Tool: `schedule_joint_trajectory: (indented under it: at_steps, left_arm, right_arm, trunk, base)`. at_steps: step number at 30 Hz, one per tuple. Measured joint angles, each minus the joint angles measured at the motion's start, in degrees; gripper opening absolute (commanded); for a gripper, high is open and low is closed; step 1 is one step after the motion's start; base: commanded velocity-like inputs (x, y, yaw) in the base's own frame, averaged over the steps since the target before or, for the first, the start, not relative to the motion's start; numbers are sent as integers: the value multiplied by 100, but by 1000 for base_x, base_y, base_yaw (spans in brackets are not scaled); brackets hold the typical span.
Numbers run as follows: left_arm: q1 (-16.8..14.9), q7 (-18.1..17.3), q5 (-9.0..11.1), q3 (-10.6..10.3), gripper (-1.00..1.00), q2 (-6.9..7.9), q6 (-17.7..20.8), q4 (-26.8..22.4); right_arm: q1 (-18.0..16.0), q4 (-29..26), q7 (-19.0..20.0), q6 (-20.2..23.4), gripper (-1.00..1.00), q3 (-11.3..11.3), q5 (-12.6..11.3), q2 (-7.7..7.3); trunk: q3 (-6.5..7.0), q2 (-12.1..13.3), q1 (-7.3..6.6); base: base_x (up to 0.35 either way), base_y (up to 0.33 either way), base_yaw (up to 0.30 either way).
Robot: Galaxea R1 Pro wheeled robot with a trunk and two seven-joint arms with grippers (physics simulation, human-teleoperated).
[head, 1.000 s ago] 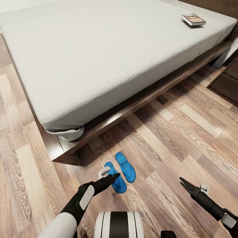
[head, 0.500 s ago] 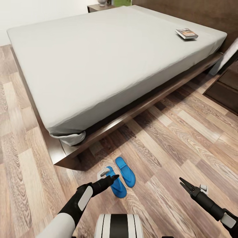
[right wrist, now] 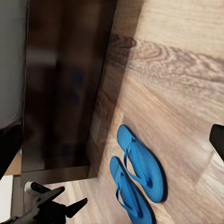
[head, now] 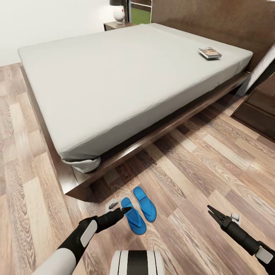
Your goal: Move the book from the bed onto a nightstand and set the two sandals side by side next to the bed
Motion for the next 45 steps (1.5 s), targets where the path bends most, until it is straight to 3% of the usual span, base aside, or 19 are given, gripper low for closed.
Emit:
schedule_joint_trajectory:
  at_steps: [9,20,33,45]
  left_arm:
    - [5,-234,-1,-6,100,126,3,152]
    - [9,-552,-4,-10,100,150,-4,262]
    - [9,-636,-19,-205,100,107,6,521]
    - [9,-647,-27,-236,100,133,6,713]
  right_arm:
    - [0,13,-3,-5,100,2,0,-5]
    - [0,15,-8,-13,100,4,3,1]
    - [0,16,-106,-1,100,5,28,3]
    - [0,21,-284,-2,100,20,39,22]
  trunk:
    - [200,12,-23]
    - [443,27,-51]
    - [732,44,-85]
    - [998,60,-116]
  base:
    - [0,0,0]
    - [0,0,0]
    - [0,0,0]
    - [0,0,0]
